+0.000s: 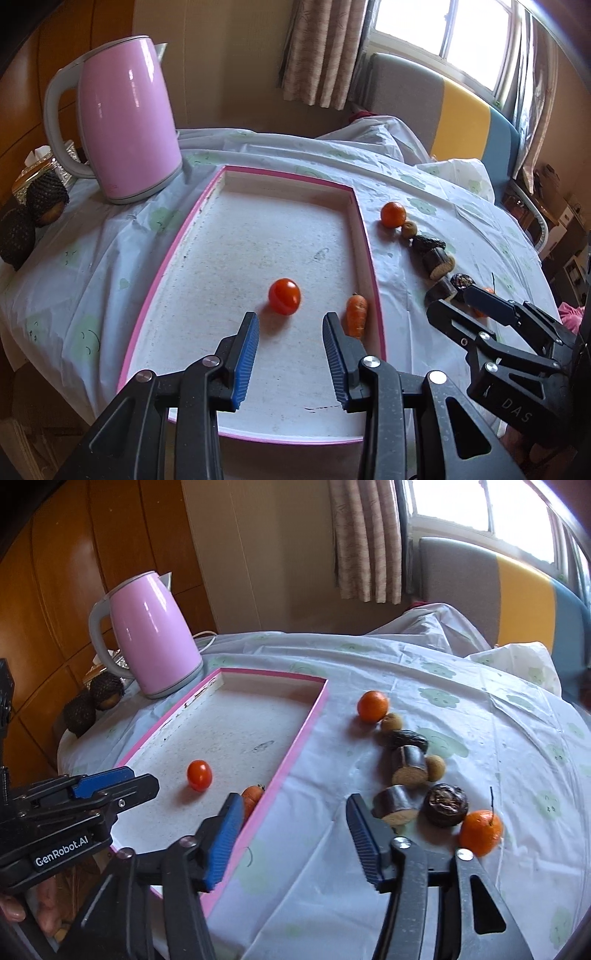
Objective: Organize fruits
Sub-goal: 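Move the right gripper to the mandarin orange and close on it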
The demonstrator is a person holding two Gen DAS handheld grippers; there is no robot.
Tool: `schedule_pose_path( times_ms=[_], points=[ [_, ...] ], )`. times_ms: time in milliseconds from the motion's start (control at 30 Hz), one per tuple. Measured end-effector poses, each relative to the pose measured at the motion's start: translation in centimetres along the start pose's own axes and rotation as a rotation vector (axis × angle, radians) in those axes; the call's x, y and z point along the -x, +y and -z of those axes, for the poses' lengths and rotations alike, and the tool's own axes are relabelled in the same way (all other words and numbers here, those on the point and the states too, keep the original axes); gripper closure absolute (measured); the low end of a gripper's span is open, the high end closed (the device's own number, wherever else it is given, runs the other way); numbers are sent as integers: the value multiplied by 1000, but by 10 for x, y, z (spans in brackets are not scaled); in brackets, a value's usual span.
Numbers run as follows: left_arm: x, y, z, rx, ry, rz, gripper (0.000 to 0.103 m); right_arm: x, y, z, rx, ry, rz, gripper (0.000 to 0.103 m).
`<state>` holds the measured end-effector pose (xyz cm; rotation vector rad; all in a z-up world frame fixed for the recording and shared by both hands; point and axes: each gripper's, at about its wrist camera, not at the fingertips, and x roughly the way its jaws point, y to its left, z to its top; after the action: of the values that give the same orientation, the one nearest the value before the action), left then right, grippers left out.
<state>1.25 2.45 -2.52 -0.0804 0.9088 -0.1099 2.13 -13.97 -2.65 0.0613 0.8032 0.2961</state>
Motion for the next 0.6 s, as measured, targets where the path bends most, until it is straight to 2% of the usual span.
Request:
schedule_pose_path(
  times_ms=[233,367,500,533,600],
  points=[
    [-3,-17,4,-42,20,48,65,12,-33,14,-53,-13,78,41],
    [-5,-23,4,-38,35,84,65,20,-66,26,-123,1,145,40],
    [-8,-31,5,-68,50,90,65,27,-98,38,-192,14,199,41],
    [-9,-33,5,-77,53,92,65,28,-105,41,-206,21,207,41],
    [-10,-39,6,-97,56,100,65,29,-116,45,-231,30,231,50]
  ],
)
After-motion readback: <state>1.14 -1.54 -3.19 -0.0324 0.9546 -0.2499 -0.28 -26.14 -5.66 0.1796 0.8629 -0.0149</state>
